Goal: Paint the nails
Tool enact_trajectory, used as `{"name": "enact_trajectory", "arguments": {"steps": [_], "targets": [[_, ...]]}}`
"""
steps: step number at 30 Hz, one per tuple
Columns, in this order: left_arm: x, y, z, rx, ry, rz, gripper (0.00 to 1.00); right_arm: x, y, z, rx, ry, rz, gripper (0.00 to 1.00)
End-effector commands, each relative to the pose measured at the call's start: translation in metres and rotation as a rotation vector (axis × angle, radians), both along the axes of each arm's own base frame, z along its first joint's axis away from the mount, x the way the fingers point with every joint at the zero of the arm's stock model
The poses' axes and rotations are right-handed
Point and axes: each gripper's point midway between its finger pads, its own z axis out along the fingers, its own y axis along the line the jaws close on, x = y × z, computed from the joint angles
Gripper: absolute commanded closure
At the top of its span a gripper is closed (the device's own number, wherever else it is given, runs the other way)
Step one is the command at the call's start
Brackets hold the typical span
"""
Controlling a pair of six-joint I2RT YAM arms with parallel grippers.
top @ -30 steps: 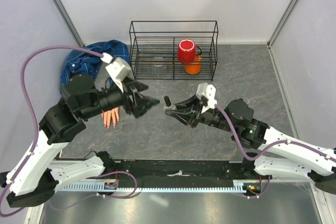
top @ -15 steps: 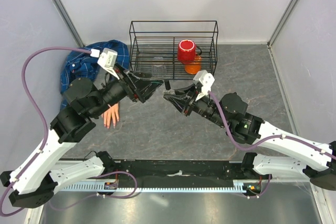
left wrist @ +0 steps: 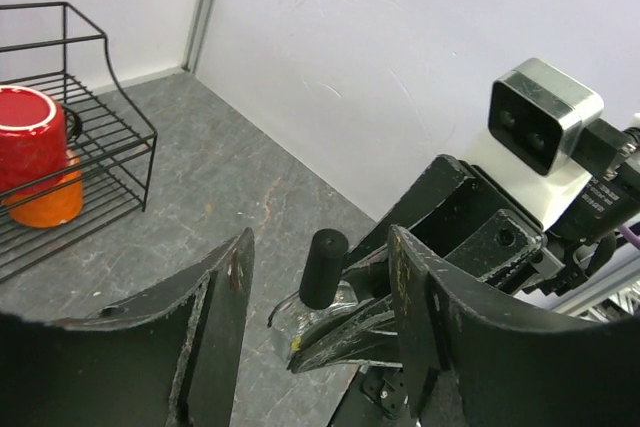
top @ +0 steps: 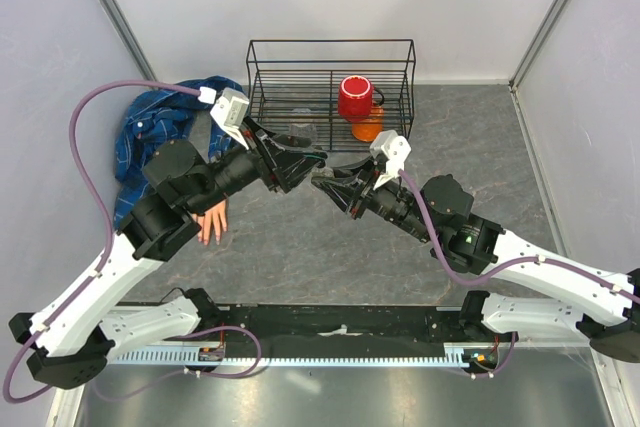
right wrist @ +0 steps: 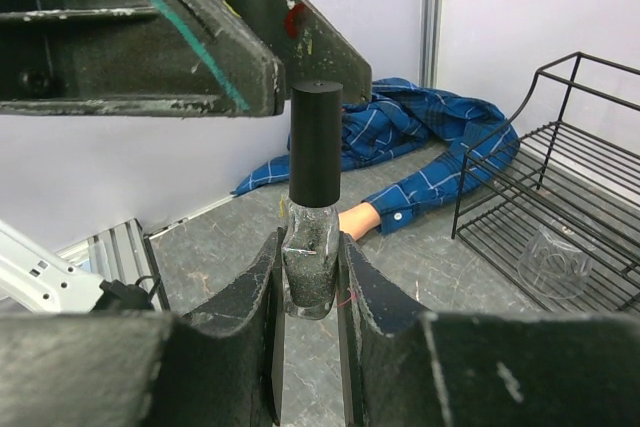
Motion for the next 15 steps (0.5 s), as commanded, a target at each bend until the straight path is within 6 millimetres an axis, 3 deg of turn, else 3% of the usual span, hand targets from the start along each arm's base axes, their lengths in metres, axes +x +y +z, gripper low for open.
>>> {"name": "enact_trajectory", "arguments": {"steps": [1, 9, 12, 14, 15], "targets": [[-0.007, -0.010, 0.011, -0.015, -0.086, -0.068, 0.37, -0.002, -0.004, 0.031, 0.077, -0.017, -0.001, 1.00], [-0.024, -0.020, -0.007, 0.006, -0.055, -0.188, 0.53, -0.011, -0.008, 0.039, 0.104, -0.016, 0.036, 1.00], [-0.037, -0.022, -0.009, 0.016, -0.076, -0.256, 0.73, -0.026, -0.005, 0.041, 0.105, -0.035, 0.118, 1.00], [-0.053, -0.025, -0.010, 0.027, -0.108, -0.345, 0.81, -0.038, -0.004, 0.046, 0.119, -0.058, 0.181, 1.00], [-0.060, -0.026, -0.012, 0.033, -0.119, -0.387, 0.91, -0.046, -0.003, 0.048, 0.127, -0.070, 0.218, 1.00]]}}
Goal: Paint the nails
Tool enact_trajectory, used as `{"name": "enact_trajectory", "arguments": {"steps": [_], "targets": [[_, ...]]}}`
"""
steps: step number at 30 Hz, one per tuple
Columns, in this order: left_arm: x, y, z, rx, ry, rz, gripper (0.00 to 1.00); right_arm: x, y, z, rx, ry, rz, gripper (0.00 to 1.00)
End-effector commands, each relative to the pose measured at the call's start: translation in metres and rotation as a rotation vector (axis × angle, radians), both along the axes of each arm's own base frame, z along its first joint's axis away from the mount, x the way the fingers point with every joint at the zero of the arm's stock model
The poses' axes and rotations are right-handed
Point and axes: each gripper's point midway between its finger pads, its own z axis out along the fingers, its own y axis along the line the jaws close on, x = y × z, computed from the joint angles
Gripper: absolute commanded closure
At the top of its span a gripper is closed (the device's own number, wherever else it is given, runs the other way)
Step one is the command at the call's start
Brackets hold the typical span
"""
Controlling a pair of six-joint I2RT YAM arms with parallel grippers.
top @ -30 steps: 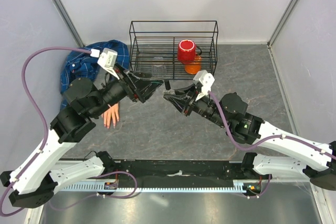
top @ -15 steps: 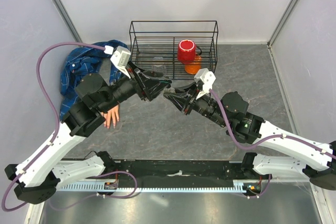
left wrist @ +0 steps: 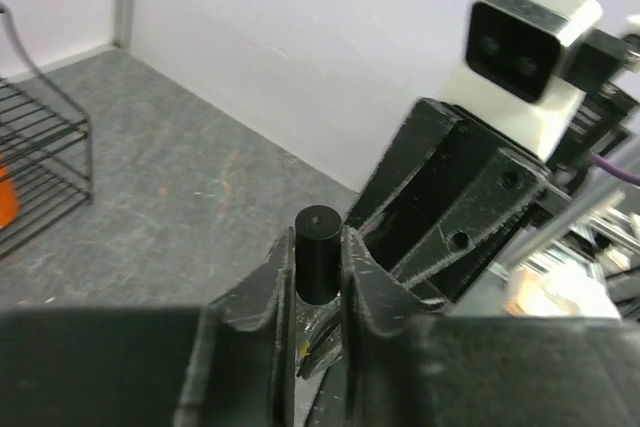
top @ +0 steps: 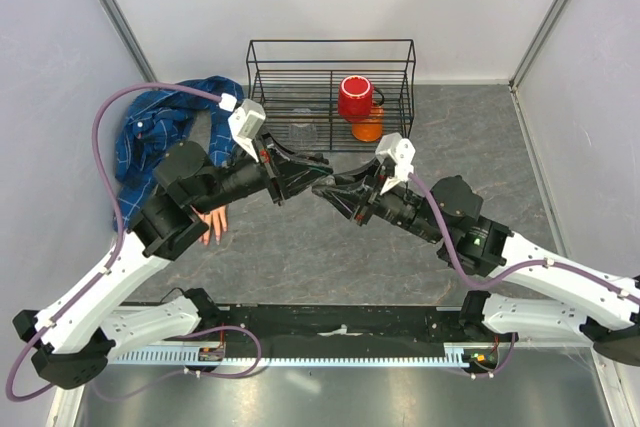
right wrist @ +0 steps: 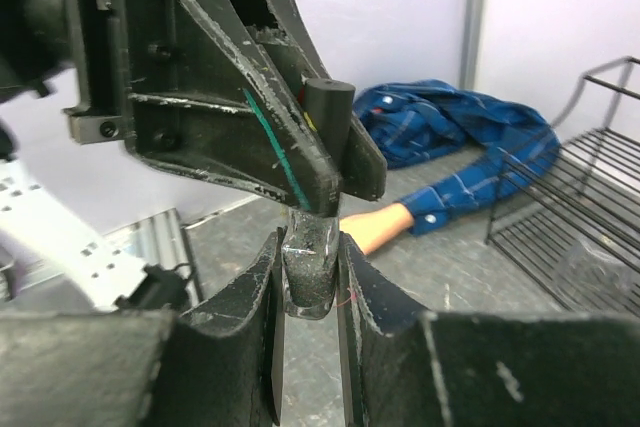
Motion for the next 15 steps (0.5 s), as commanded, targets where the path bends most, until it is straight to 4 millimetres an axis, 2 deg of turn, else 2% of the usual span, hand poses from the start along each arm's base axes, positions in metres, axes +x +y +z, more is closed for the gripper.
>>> {"name": "enact_trajectory", "arguments": {"steps": [1, 2, 3, 4, 6, 7, 9, 10, 14, 15], "targets": [[-0.048, -0.007, 0.010, -0.019, -0.118, -0.260, 0.94, -0.050, -0.001, 0.044, 0.119, -0.102, 0.250, 1.00], [-0.064, -0.008, 0.009, -0.017, -0.133, -0.350, 0.97, -0.063, -0.002, 0.051, 0.143, -0.133, 0.310, 1.00], [-0.070, -0.010, 0.005, -0.016, -0.136, -0.397, 0.98, -0.078, -0.003, 0.055, 0.154, -0.159, 0.388, 1.00], [-0.087, -0.009, 0.009, -0.033, -0.170, -0.497, 0.98, -0.104, -0.006, 0.062, 0.180, -0.185, 0.526, 1.00], [-0.101, -0.010, 0.005, -0.039, -0.178, -0.597, 0.98, -0.128, -0.008, 0.066, 0.199, -0.198, 0.664, 1.00], [-0.115, -0.006, 0.012, -0.066, -0.204, -0.675, 0.98, -0.146, -0.013, 0.073, 0.226, -0.191, 0.765, 1.00], [-0.123, -0.004, 0.007, -0.082, -0.209, -0.734, 0.98, -0.155, -0.014, 0.074, 0.250, -0.172, 0.832, 1.00], [-0.132, 0.001, 0.014, -0.112, -0.238, -0.776, 0.98, -0.160, -0.018, 0.081, 0.281, -0.181, 0.861, 1.00], [-0.131, 0.001, 0.011, -0.112, -0.213, -0.763, 0.98, -0.149, -0.012, 0.076, 0.267, -0.165, 0.799, 1.00], [-0.128, 0.000, 0.011, -0.106, -0.203, -0.739, 0.92, -0.145, -0.011, 0.077, 0.261, -0.167, 0.775, 1.00]]}}
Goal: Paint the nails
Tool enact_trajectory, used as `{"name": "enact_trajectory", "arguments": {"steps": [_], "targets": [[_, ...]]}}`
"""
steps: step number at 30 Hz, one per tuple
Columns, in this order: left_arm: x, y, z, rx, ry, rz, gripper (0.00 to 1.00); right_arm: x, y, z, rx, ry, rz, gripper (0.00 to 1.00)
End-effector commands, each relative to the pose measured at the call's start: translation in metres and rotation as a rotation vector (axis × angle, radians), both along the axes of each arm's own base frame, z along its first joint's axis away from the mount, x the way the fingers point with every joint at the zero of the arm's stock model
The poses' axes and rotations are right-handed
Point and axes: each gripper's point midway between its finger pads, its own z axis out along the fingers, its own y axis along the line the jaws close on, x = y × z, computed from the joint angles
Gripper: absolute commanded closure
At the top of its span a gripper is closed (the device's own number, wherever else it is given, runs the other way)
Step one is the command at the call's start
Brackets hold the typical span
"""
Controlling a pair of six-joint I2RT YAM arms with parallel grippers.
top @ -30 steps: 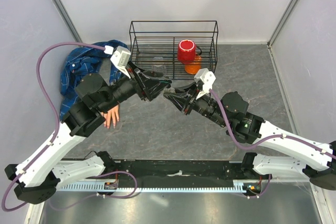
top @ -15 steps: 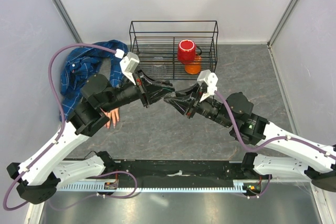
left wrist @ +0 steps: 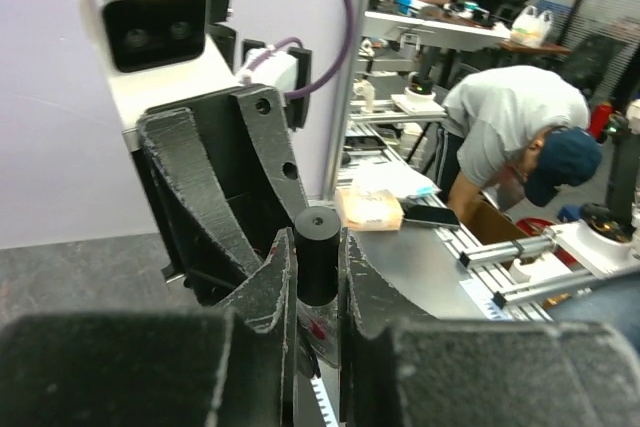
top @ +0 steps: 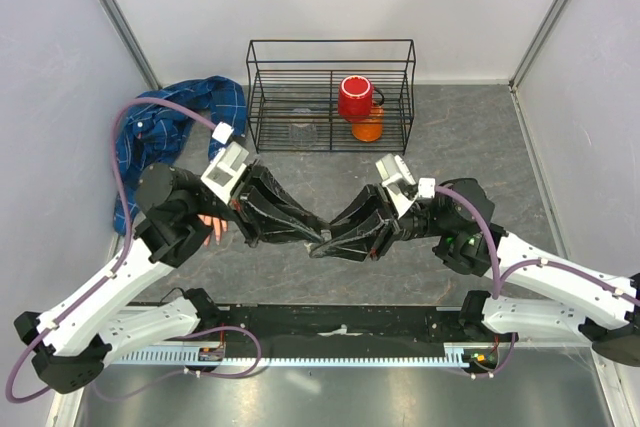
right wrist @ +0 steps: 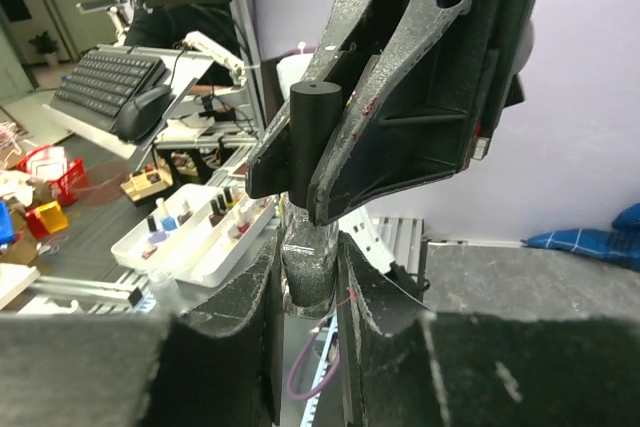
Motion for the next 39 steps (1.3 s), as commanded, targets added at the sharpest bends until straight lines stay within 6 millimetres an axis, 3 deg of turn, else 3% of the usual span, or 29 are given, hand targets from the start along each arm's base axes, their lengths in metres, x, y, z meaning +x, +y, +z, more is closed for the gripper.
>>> {"name": "enact_trajectory", "arguments": {"steps": [1, 2, 3, 5, 6, 8, 9, 10, 12, 16, 20, 25, 27, 33, 34, 37, 39], "targets": [[0.004, -0.005, -0.017, 0.061, 0.038, 0.003, 0.85, -0.015, -0.012, 0.029, 0.090, -0.067, 0.040, 1.00], [0.009, -0.004, -0.021, 0.104, 0.078, 0.045, 0.67, -0.004, -0.009, 0.028, 0.081, -0.083, -0.024, 1.00], [0.015, -0.004, -0.020, 0.111, 0.083, 0.092, 0.56, 0.002, -0.008, 0.030, 0.071, -0.094, -0.062, 1.00], [0.030, 0.001, -0.009, 0.098, 0.063, 0.222, 0.41, 0.018, -0.001, 0.012, -0.019, -0.074, -0.140, 1.00], [0.043, 0.004, -0.013, 0.120, 0.080, 0.312, 0.20, 0.035, 0.002, 0.003, -0.066, -0.080, -0.228, 1.00], [0.045, 0.015, 0.000, 0.103, 0.061, 0.379, 0.14, 0.052, 0.004, -0.006, -0.116, -0.076, -0.313, 1.00], [0.046, 0.019, -0.001, 0.114, 0.062, 0.399, 0.01, 0.067, 0.005, -0.007, -0.130, -0.079, -0.389, 1.00], [0.051, 0.022, 0.002, 0.103, 0.052, 0.443, 0.00, 0.072, 0.005, -0.014, -0.161, -0.078, -0.413, 1.00], [0.051, 0.030, 0.007, 0.091, 0.038, 0.482, 0.01, 0.083, 0.004, -0.017, -0.177, -0.094, -0.472, 1.00], [0.082, 0.040, 0.008, 0.078, 0.118, 0.665, 0.00, 0.105, 0.002, -0.016, -0.190, -0.094, -0.587, 1.00], [0.107, 0.044, 0.007, 0.068, 0.190, 0.788, 0.15, 0.118, 0.007, -0.017, -0.205, -0.093, -0.640, 1.00], [0.128, 0.039, 0.000, 0.090, 0.229, 0.857, 0.26, 0.127, 0.004, -0.013, -0.199, -0.087, -0.693, 1.00], [0.129, 0.035, -0.002, 0.099, 0.240, 0.851, 0.34, 0.128, 0.002, -0.011, -0.195, -0.087, -0.704, 1.00], [0.132, 0.028, -0.006, 0.113, 0.281, 0.835, 0.40, 0.127, 0.000, -0.009, -0.188, -0.075, -0.705, 1.00], [0.132, 0.026, -0.006, 0.115, 0.285, 0.828, 0.44, 0.127, -0.001, -0.008, -0.185, -0.076, -0.705, 1.00], [0.127, 0.021, -0.008, 0.122, 0.291, 0.786, 0.69, 0.125, -0.002, -0.007, -0.182, -0.075, -0.702, 1.00], [0.119, 0.015, -0.008, 0.126, 0.282, 0.727, 0.77, 0.123, -0.002, -0.005, -0.170, -0.075, -0.696, 1.00]]}}
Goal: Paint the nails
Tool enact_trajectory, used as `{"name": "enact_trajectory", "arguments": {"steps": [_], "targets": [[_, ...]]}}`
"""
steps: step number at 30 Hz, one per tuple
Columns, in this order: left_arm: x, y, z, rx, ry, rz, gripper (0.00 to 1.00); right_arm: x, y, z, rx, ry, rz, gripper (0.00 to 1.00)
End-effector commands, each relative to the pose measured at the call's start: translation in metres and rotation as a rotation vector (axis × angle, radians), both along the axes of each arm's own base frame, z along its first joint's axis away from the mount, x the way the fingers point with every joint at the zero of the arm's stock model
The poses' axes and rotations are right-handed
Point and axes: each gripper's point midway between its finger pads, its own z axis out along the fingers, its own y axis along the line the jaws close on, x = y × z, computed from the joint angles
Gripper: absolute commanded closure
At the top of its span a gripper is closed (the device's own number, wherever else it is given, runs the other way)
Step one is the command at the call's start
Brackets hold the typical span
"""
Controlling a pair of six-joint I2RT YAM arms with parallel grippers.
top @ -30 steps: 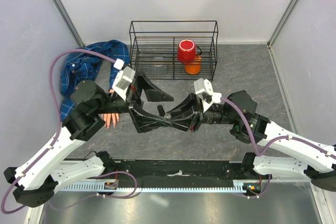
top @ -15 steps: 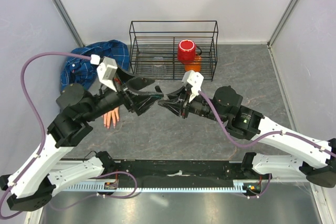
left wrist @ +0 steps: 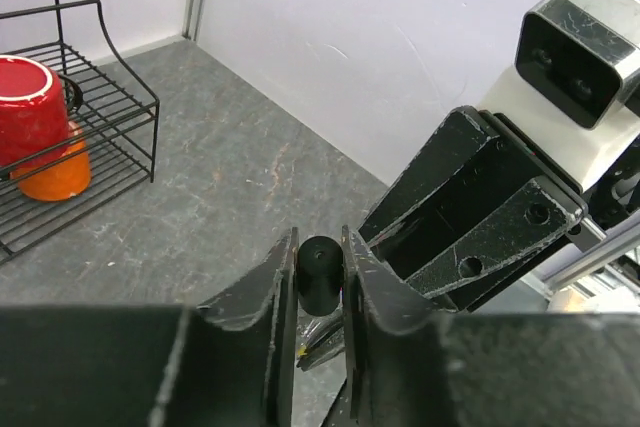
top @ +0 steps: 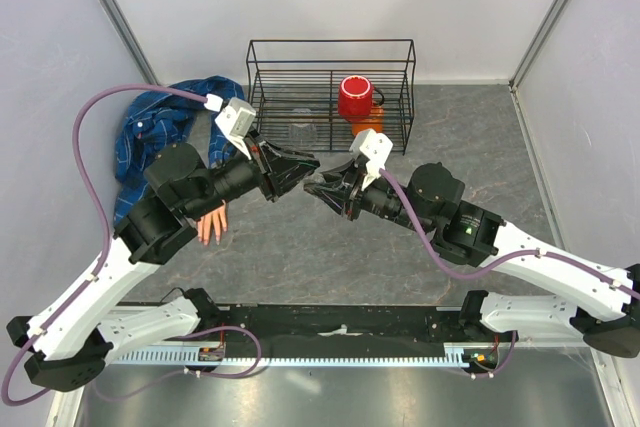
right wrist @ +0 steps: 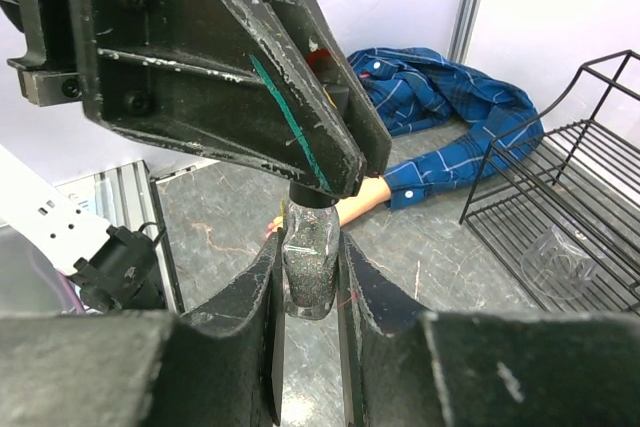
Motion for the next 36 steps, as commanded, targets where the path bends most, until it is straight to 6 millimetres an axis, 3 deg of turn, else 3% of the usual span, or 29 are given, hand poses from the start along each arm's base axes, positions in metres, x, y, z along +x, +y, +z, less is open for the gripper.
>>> {"name": "enact_trajectory", "arguments": {"steps": [1, 3, 6, 9, 10, 11, 13, 15, 18, 19, 20, 21, 23, 24, 26, 31, 33, 36], "targets": [[-0.019, -0.006, 0.024, -0.064, -0.033, -0.104, 0.89, -0.007, -0.012, 0.039, 0.102, -0.048, 0.001, 1.00], [-0.035, -0.017, 0.022, -0.058, -0.046, -0.225, 0.98, -0.014, -0.013, 0.046, 0.136, -0.056, 0.031, 1.00], [-0.068, -0.031, 0.020, -0.072, -0.096, -0.457, 0.98, -0.037, -0.018, 0.060, 0.195, -0.080, 0.134, 1.00], [-0.108, -0.034, 0.018, -0.122, -0.204, -0.721, 0.98, -0.097, -0.019, 0.073, 0.266, -0.136, 0.446, 1.00], [-0.116, -0.033, 0.016, -0.139, -0.203, -0.773, 0.98, -0.128, -0.023, 0.074, 0.282, -0.111, 0.615, 1.00], [-0.126, -0.030, 0.014, -0.147, -0.234, -0.838, 0.98, -0.144, -0.030, 0.090, 0.347, -0.152, 0.698, 1.00], [-0.130, -0.031, 0.009, -0.159, -0.269, -0.881, 0.98, -0.163, -0.036, 0.098, 0.388, -0.121, 0.815, 1.00], [-0.125, -0.036, 0.011, -0.150, -0.269, -0.880, 0.98, -0.164, -0.037, 0.098, 0.391, -0.109, 0.824, 1.00], [-0.113, -0.041, 0.015, -0.127, -0.251, -0.824, 0.98, -0.150, -0.031, 0.088, 0.353, -0.095, 0.741, 1.00], [-0.099, -0.045, 0.010, -0.103, -0.216, -0.751, 0.98, -0.143, -0.027, 0.079, 0.319, -0.093, 0.708, 1.00], [-0.095, -0.044, 0.017, -0.096, -0.218, -0.711, 0.94, -0.133, -0.024, 0.077, 0.310, -0.083, 0.652, 1.00], [-0.088, -0.044, 0.017, -0.082, -0.207, -0.667, 0.74, -0.127, -0.022, 0.077, 0.297, -0.084, 0.617, 1.00], [-0.066, -0.039, 0.018, -0.044, -0.178, -0.509, 0.51, -0.105, -0.013, 0.060, 0.224, -0.071, 0.513, 1.00], [-0.060, -0.036, 0.020, -0.036, -0.184, -0.456, 0.32, -0.097, -0.012, 0.059, 0.208, -0.077, 0.472, 1.00], [-0.045, -0.019, 0.027, -0.039, -0.180, -0.302, 0.18, -0.074, -0.007, 0.047, 0.146, -0.073, 0.359, 1.00], [-0.014, 0.028, 0.045, -0.064, -0.145, 0.040, 0.15, -0.030, -0.004, 0.029, 0.041, -0.061, 0.143, 1.00], [0.004, 0.044, 0.035, -0.055, -0.058, 0.179, 0.18, -0.016, -0.002, 0.023, 0.011, -0.045, 0.078, 1.00], [0.011, 0.046, 0.028, -0.050, -0.013, 0.217, 0.23, 0.003, -0.002, 0.020, -0.013, -0.059, -0.016, 1.00]]}}
